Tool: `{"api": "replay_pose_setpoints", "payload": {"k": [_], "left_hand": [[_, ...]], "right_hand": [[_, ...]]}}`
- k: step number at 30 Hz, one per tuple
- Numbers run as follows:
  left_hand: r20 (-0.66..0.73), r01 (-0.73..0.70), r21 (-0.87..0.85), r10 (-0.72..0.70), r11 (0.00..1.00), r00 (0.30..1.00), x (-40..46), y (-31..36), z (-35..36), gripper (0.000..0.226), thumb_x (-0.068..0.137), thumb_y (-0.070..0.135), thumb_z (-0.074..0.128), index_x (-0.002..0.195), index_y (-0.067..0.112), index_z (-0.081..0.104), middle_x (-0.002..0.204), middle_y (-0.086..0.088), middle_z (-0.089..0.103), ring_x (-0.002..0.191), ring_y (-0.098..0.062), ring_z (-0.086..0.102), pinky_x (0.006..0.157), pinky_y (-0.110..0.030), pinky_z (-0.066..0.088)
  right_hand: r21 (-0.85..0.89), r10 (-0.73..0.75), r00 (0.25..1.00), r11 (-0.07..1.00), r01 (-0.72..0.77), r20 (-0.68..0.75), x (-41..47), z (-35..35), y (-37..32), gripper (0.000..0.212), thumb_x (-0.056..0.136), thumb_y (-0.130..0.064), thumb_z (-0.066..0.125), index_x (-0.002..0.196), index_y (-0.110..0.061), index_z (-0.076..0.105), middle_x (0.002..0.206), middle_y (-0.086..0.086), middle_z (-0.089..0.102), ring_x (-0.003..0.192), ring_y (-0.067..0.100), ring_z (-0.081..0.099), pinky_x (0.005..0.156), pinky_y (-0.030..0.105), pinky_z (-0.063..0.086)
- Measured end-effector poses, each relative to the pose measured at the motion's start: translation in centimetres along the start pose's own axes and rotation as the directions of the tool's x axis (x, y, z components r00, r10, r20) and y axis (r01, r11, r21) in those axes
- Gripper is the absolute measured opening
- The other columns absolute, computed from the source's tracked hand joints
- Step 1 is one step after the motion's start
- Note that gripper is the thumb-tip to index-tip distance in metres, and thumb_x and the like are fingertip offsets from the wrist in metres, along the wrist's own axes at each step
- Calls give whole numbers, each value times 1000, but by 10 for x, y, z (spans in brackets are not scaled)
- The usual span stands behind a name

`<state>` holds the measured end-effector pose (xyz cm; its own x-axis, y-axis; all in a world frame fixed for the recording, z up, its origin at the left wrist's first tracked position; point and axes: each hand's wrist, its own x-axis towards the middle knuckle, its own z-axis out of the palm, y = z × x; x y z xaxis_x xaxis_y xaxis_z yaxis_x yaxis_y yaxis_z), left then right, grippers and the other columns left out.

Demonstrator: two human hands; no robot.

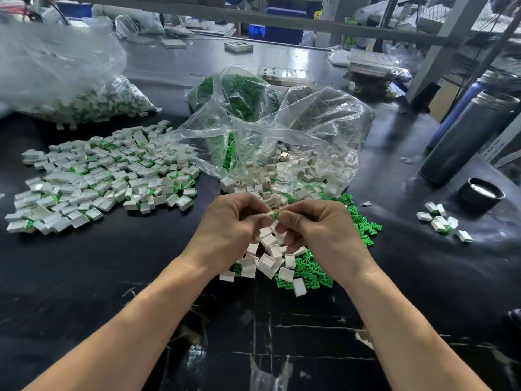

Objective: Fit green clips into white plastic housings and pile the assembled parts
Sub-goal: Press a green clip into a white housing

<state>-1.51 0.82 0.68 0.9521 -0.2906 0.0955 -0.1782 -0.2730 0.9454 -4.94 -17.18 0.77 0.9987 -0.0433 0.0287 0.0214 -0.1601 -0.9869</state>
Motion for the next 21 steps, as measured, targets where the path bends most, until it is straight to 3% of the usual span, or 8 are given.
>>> {"api": "replay_pose_setpoints", "payload": {"k": [5, 12, 16, 21], "left_hand": [[8, 32, -93, -32, 995, 999, 0, 2, -3, 6, 93, 7, 73, 93, 12, 75, 80, -17, 71, 67, -17, 64, 67, -34, 61], [34, 87, -258, -81, 962, 996, 1, 3, -4, 4, 92, 5, 72, 94, 7, 75, 71, -3, 68, 63, -15, 61, 62, -28, 59], [35, 44, -208, -37, 977, 999, 0, 2, -4, 7, 92, 7, 73, 97, 12, 75, 74, -4, 69, 68, -16, 63, 65, -29, 60], [25, -113, -47, 114, 993, 993, -3, 3, -5, 22, 89, 6, 76, 103, 23, 73, 79, 3, 69, 72, -9, 64, 70, -40, 61]], "right_hand": [[6, -8, 1000, 1000, 8, -15, 0, 1, 5, 15, 98, -8, 69, 89, -15, 79, 76, 7, 75, 59, 16, 66, 55, 30, 59], [3, -45, 998, 999, 45, -40, 1, 2, 7, 11, 99, -14, 69, 90, -14, 77, 78, 4, 75, 61, 14, 65, 54, 30, 58], [-14, -16, 1000, 1000, 15, -18, 0, 2, 7, 12, 99, -16, 69, 91, -10, 75, 76, 5, 74, 61, 16, 66, 57, 32, 59], [104, 37, 999, 994, -38, 11, 0, 1, 4, 20, 100, -19, 68, 88, -4, 74, 75, 8, 73, 60, 19, 64, 54, 31, 56]]}}
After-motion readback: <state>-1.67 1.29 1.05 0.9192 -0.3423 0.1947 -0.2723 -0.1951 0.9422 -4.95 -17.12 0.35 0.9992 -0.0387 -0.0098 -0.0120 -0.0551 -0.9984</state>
